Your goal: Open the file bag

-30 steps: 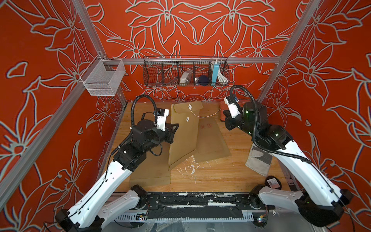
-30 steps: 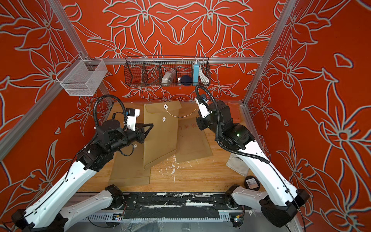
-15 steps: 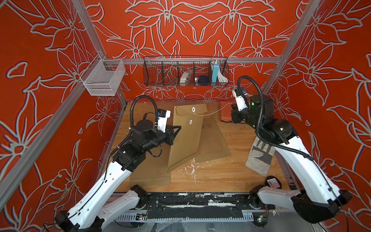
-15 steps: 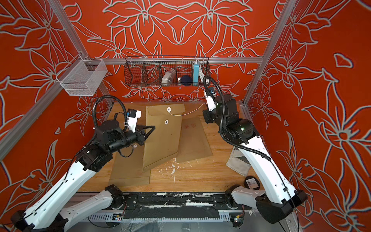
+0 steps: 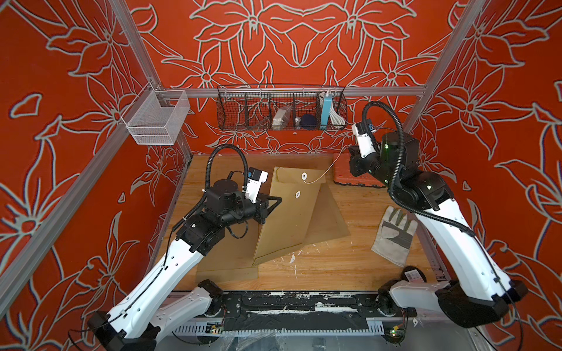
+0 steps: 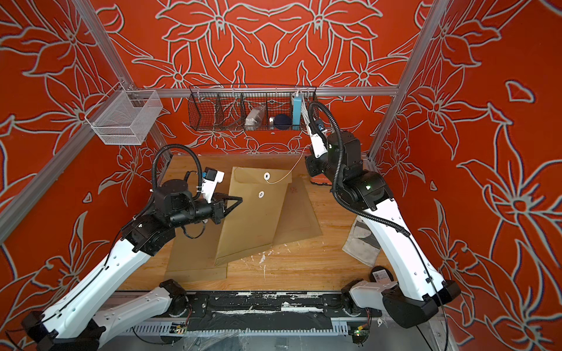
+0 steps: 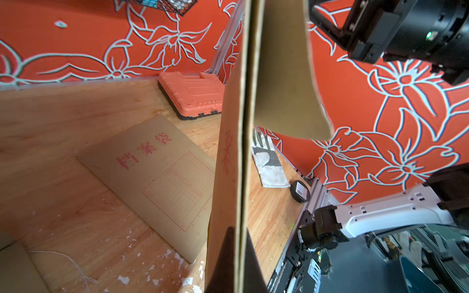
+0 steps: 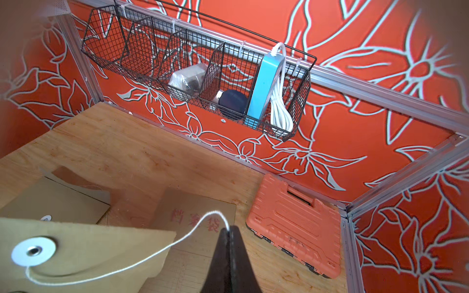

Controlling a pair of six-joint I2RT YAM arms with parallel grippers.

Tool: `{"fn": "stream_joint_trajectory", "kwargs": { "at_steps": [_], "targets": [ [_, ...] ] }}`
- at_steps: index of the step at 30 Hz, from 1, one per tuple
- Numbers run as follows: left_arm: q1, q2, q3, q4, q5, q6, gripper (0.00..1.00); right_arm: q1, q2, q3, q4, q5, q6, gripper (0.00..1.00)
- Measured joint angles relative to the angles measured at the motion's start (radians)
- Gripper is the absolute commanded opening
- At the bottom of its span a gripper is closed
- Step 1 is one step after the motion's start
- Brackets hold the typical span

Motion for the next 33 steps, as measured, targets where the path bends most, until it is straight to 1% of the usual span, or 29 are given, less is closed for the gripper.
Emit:
{"fn": "stream_joint_trajectory", "kwargs": {
  "at_steps": [6, 12, 13, 15, 17, 20, 24, 25, 29, 33],
  "targets": [
    [0.000, 0.004, 0.000, -0.002, 0.054, 0.000, 0.00, 0.000, 0.058, 0.070, 0.005, -0.060, -0.006, 0.00],
    [0.000, 0.004, 0.000, -0.003, 0.090, 0.000, 0.00, 0.000, 0.114, 0.110, 0.009, -0.174, -0.006, 0.00],
    [0.000, 0.004, 0.000, -0.002, 0.097, 0.000, 0.00, 0.000, 0.121, 0.110, 0.010, -0.194, -0.005, 0.01],
    [0.000, 0.004, 0.000, -0.002, 0.108, 0.000, 0.00, 0.000, 0.135, 0.110, 0.013, -0.224, -0.003, 0.07],
    [0.000, 0.004, 0.000, 0.002, 0.119, 0.000, 0.00, -0.004, 0.154, 0.110, 0.014, -0.236, 0.009, 0.16],
    [0.001, 0.003, 0.000, 0.010, 0.134, -0.001, 0.00, -0.026, 0.191, 0.111, 0.005, -0.261, 0.050, 0.31],
    [0.022, -0.001, 0.000, 0.031, 0.172, -0.012, 0.00, -0.088, 0.240, 0.108, -0.021, -0.304, 0.132, 0.54],
    [0.033, -0.003, 0.000, 0.037, 0.186, -0.019, 0.00, -0.106, 0.248, 0.107, -0.029, -0.321, 0.155, 0.58],
    [0.078, -0.011, 0.000, 0.079, 0.250, -0.048, 0.00, -0.167, 0.267, 0.105, -0.065, -0.378, 0.237, 0.68],
    [0.134, -0.025, -0.011, 0.157, 0.329, -0.102, 0.00, -0.229, 0.267, 0.045, -0.065, -0.443, 0.318, 0.81]
  ]
}}
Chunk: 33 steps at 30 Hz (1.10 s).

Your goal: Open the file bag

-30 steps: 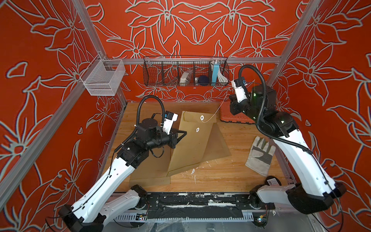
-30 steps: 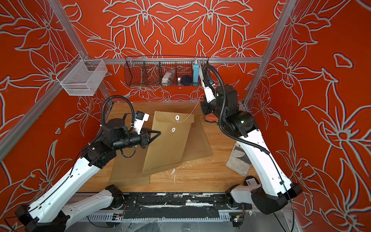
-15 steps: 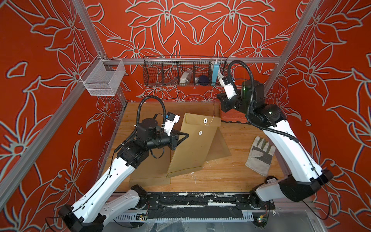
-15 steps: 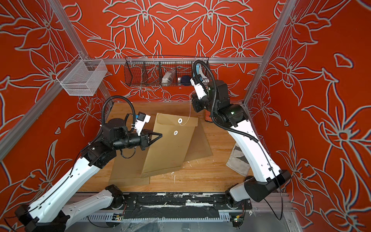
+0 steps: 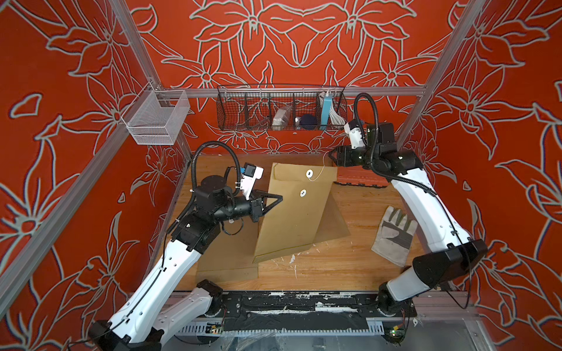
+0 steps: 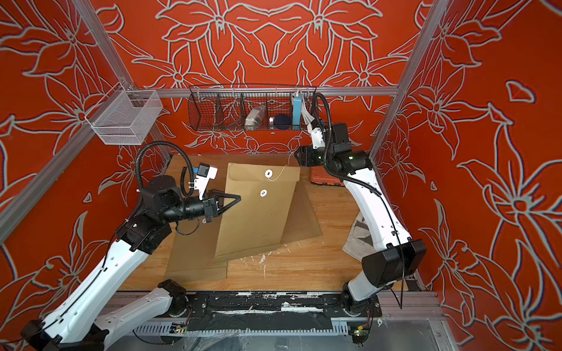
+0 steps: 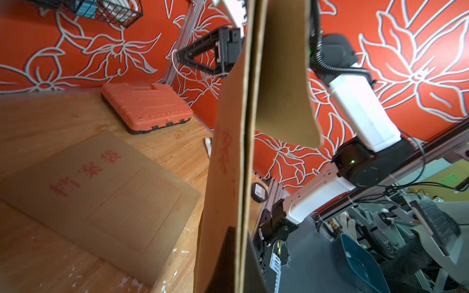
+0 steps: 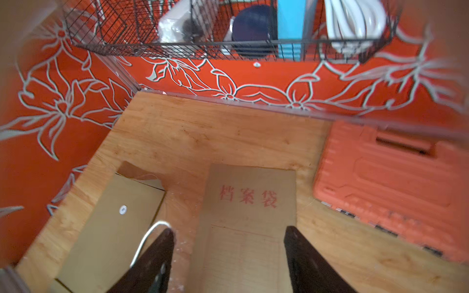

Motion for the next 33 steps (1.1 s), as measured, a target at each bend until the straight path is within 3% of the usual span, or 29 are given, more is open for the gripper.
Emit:
{"fn": "stream_joint_trajectory", "kwargs": {
  "at_steps": [4, 11, 19, 27, 33],
  "targets": [
    [0.060, -0.005, -0.018, 0.088, 0.075, -0.068, 0.00, -0.068, -0.002, -0.108, 0.029, -0.097, 0.088, 0.88],
    [0.119, 0.008, 0.004, 0.168, 0.141, -0.137, 0.00, -0.178, -0.031, -0.265, 0.156, -0.269, 0.219, 0.88],
    [0.185, 0.103, 0.166, 0.193, 0.153, -0.157, 0.00, -0.317, -0.281, -0.548, 0.446, -0.331, 0.359, 0.84],
    [0.190, 0.190, 0.261, 0.197, 0.174, -0.157, 0.00, -0.303, -0.417, -0.590, 0.825, -0.520, 0.432, 0.83],
    [0.190, 0.208, 0.290, 0.216, 0.242, -0.159, 0.00, -0.227, -0.413, -0.574, 0.937, -0.616, 0.444, 0.83]
  ]
}}
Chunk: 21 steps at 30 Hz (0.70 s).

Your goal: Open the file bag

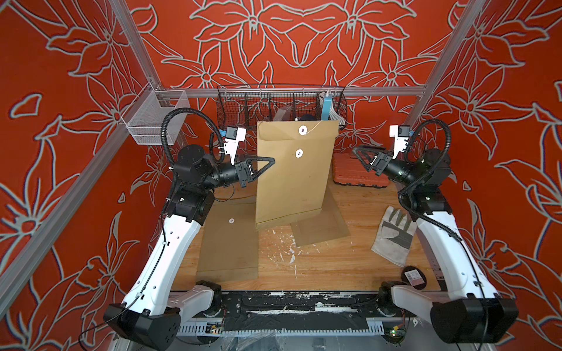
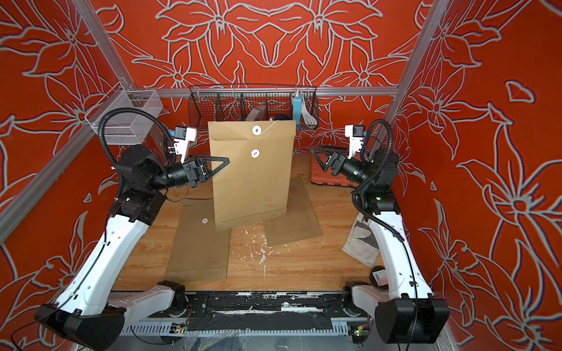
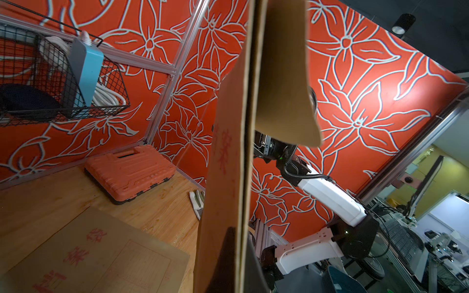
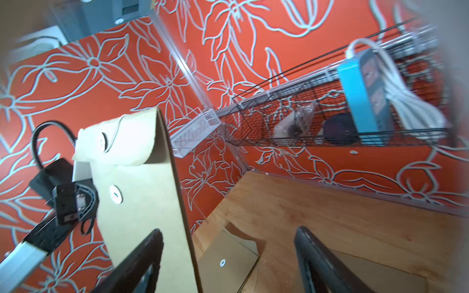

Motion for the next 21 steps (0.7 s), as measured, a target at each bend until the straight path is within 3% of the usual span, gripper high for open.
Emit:
{"fn": "stream_joint_trajectory", "kwargs": {
  "at_steps": [12, 21],
  "targets": [
    [0.000, -0.017, 0.002, 0.010, 0.085, 0.010, 0.00, 0.137, 0.043, 0.034, 0.031, -0.026, -0.008, 0.81],
    [0.000, -0.037, 0.002, 0.010, 0.096, 0.018, 0.00, 0.153, 0.045, 0.033, 0.049, -0.005, -0.006, 0.79]
  ]
}}
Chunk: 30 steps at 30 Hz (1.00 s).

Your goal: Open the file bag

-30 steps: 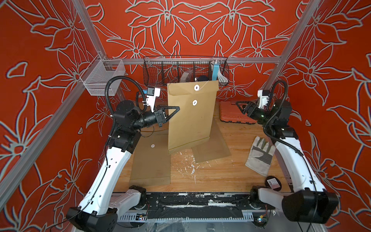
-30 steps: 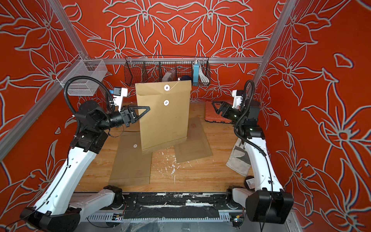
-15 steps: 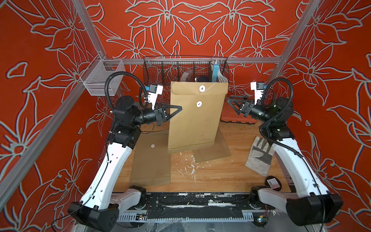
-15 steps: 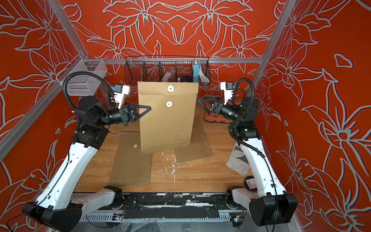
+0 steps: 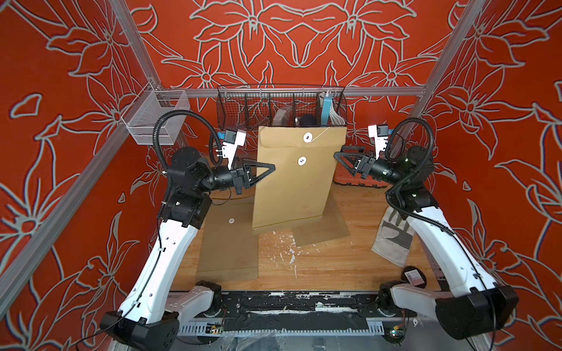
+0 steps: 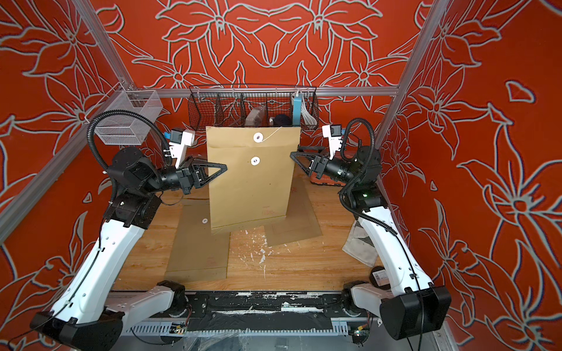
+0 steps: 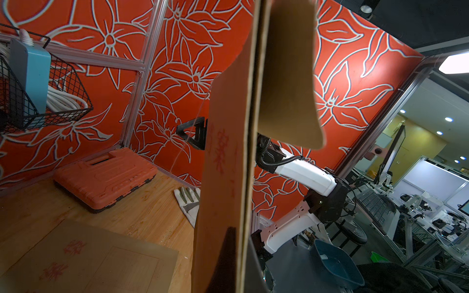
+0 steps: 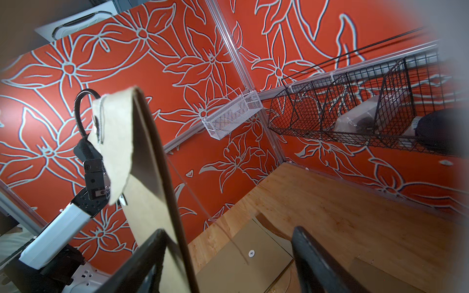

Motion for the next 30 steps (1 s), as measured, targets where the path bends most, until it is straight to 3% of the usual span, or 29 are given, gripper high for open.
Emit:
{"fn": "stream_joint_trajectory", "kwargs": {
  "at_steps": [10, 22, 30],
  "targets": [
    [0.000, -0.022, -0.001, -0.011, 0.014, 0.012, 0.00, 0.001, 0.003, -0.005, 0.155, 0.081, 0.079, 0.78],
    [0.000, -0.025, -0.002, -0.037, 0.017, 0.026, 0.00, 0.018, 0.030, 0.003, 0.246, 0.035, 0.093, 0.78],
    [0.000, -0.029, -0.018, -0.049, 0.022, 0.034, 0.00, 0.018, 0.067, 0.101, 0.294, -0.022, 0.106, 0.76]
  ]
}}
